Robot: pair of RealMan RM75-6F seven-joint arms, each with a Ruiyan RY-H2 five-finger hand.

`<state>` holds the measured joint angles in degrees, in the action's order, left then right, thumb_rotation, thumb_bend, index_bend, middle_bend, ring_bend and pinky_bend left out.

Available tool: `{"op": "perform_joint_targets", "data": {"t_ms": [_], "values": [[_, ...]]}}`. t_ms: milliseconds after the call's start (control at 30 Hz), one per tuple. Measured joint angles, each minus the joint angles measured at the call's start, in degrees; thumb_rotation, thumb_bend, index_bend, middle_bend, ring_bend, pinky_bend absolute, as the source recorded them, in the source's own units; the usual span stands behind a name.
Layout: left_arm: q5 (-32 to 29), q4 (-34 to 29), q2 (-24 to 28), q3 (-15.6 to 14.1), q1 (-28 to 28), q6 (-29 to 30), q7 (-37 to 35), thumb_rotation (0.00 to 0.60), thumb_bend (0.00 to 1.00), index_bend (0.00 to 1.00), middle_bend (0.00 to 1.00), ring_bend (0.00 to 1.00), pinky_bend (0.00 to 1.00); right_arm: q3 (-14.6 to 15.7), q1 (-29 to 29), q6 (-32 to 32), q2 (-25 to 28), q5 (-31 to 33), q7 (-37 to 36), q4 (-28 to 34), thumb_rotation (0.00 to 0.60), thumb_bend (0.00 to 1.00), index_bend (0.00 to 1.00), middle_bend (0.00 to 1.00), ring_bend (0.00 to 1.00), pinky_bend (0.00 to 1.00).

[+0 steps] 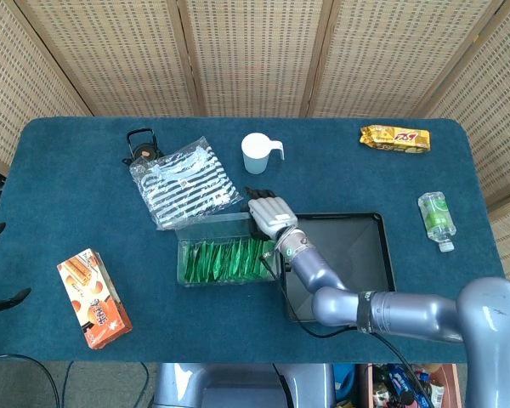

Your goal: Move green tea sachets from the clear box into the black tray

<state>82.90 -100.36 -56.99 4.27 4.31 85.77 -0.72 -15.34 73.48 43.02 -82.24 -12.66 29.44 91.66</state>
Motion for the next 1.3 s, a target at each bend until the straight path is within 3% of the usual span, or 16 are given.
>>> {"op": "perform_joint_targets", "data": {"t_ms": [233, 333, 367, 433, 500, 533, 633, 833, 1000, 1133, 1300], "values": [[0.0, 0.0, 0.0, -0.1, 0.1, -0.2, 0.2, 0.600, 0.13, 0.00, 0.00, 0.00, 0.00, 3.0, 1.8, -4.2, 3.3, -0.1, 0.2, 1.0, 0.600, 1.00, 0.56, 0.00, 0.00, 0.00], [-0.1, -0.1, 0.0, 0.0, 0.1, -0.2, 0.2, 0.600, 0.13, 0.00, 0.00, 0.00, 0.00, 3.5, 2.1, -4.0, 3.4, -1.3, -0.1, 1.1, 0.600, 0.96, 0.32, 0.00, 0.00, 0.00], [-0.1, -0.1, 0.0, 0.0, 0.1, -0.2, 0.2, 0.600, 0.13, 0.00, 0.00, 0.00, 0.00, 3.6, 2.2, -3.8, 3.3, -1.8, -0.2, 1.0, 0.600, 0.89, 0.21, 0.00, 0.00, 0.00], [-0.2, -0.1, 0.0, 0.0, 0.0, -0.1, 0.1, 0.600, 0.13, 0.00, 0.00, 0.00, 0.00, 4.0, 2.2, -2.7, 3.1, -3.2, -0.2, 0.9, 0.600, 0.68, 0.07, 0.00, 0.00, 0.00], [-0.3, -0.1, 0.1, 0.0, 0.1, -0.2, 0.1, 0.600, 0.13, 0.00, 0.00, 0.00, 0.00, 4.1, 2.1, -1.0, 2.6, -4.7, -0.3, 0.8, 0.600, 0.42, 0.01, 0.00, 0.00, 0.00], [-0.3, -0.1, 0.1, 0.0, 0.1, -0.2, 0.1, 0.600, 0.13, 0.00, 0.00, 0.00, 0.00, 4.1, 1.9, 0.4, 2.3, -6.0, -0.5, 0.8, 0.600, 0.37, 0.00, 0.00, 0.00, 0.00], [-0.2, 0.0, 0.1, 0.0, 0.1, -0.4, 0.0, 0.600, 0.13, 0.00, 0.00, 0.00, 0.00, 3.8, 0.9, 4.5, 1.2, -10.3, -1.4, 0.6, 0.600, 0.30, 0.00, 0.00, 0.00, 0.00], [0.0, -0.1, 0.2, 0.0, 0.0, 0.0, -0.3, 0.600, 0.13, 0.00, 0.00, 0.00, 0.00, 3.2, -2.2, 10.9, -0.6, -22.0, -4.6, 0.2, 0.600, 0.29, 0.01, 0.00, 0.00, 0.00], [0.2, -0.1, 0.3, -0.2, 0.0, -0.2, -0.4, 0.600, 0.13, 0.00, 0.00, 0.00, 0.00, 3.8, -4.7, 14.3, -1.3, -33.2, -7.0, -0.2, 0.600, 0.29, 0.23, 0.03, 0.00, 0.07], [0.3, -0.2, 0.1, -0.2, 0.1, -0.3, 0.0, 0.600, 0.13, 0.00, 0.00, 0.00, 0.00, 6.1, -6.7, 15.8, -1.6, -45.1, -9.5, -0.9, 0.600, 0.29, 0.30, 0.05, 0.00, 0.07], [0.5, -0.4, 0.0, -0.3, 0.1, -0.2, 0.4, 0.600, 0.13, 0.00, 0.00, 0.00, 0.00, 9.5, -7.9, 13.3, -1.4, -54.4, -11.4, -0.7, 0.600, 0.35, 0.40, 0.07, 0.00, 0.07]]}}
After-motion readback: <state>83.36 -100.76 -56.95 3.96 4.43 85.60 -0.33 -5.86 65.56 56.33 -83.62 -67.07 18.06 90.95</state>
